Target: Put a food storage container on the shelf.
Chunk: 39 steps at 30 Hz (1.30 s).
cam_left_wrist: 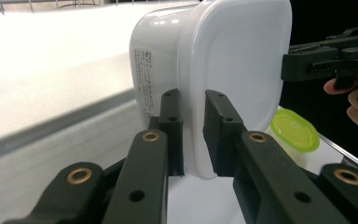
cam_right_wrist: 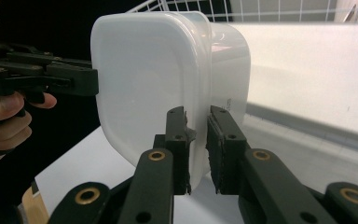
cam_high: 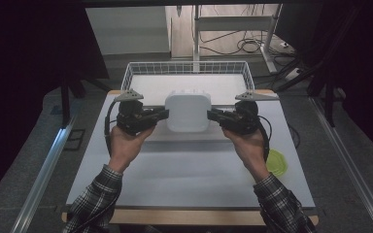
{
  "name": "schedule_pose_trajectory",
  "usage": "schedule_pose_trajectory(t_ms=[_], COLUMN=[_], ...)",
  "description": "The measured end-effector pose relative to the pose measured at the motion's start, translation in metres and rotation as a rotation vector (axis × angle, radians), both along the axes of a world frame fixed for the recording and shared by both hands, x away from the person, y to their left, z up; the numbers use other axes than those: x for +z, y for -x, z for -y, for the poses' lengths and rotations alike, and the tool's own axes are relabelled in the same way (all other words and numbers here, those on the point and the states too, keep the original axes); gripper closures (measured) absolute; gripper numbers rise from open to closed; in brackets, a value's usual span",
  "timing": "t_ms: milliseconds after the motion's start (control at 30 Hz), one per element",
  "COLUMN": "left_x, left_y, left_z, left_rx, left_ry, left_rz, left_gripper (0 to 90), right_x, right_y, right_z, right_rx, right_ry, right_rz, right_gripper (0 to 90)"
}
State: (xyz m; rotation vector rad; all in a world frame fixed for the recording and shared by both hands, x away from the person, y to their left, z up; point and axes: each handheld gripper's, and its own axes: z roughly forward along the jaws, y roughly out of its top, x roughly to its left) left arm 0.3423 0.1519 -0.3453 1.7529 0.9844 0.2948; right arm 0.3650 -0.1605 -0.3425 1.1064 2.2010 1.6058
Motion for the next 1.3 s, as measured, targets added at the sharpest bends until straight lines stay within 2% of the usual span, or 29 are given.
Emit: schedule_pose_trajectory(t_ms=[200,333,533,800,1167,1233,1300], left_x=[0.016,0.027,0.031,0.032,0.03,0.029,0.028], left_y=[-0.012,-0.024,-0.04,-0.056,-0.062,-0.063,-0.064], left_z=[-0.002,-0.003,-0.004,-0.003,-0.002,-0.001,0.0], left_rx=[0.005,0.01,0.019,0.039,0.046,0.041,0.032], left_ry=[0.0,0.017,0.024,0.027,0.033,0.038,0.04], left_rz=[0.015,0.021,0.017,0.007,0.024,0.028,0.04], left_gripper=[78.4,78.3,78.3,77.9,76.2,74.2,66.7], right_x=[0.013,0.027,0.036,0.035,0.034,0.034,0.034], right_y=[-0.01,-0.02,-0.035,-0.053,-0.061,-0.062,-0.063], right_z=[-0.002,-0.004,-0.007,-0.009,-0.008,-0.009,-0.011], right_rx=[-0.003,-0.013,-0.028,-0.05,-0.046,-0.046,-0.047], right_ry=[-0.012,-0.012,-0.004,-0.01,-0.015,-0.006,-0.003], right_rz=[0.006,0.026,0.026,0.0,-0.013,-0.007,0.0], right_gripper=[79.0,78.8,78.7,78.4,77.2,75.9,72.5])
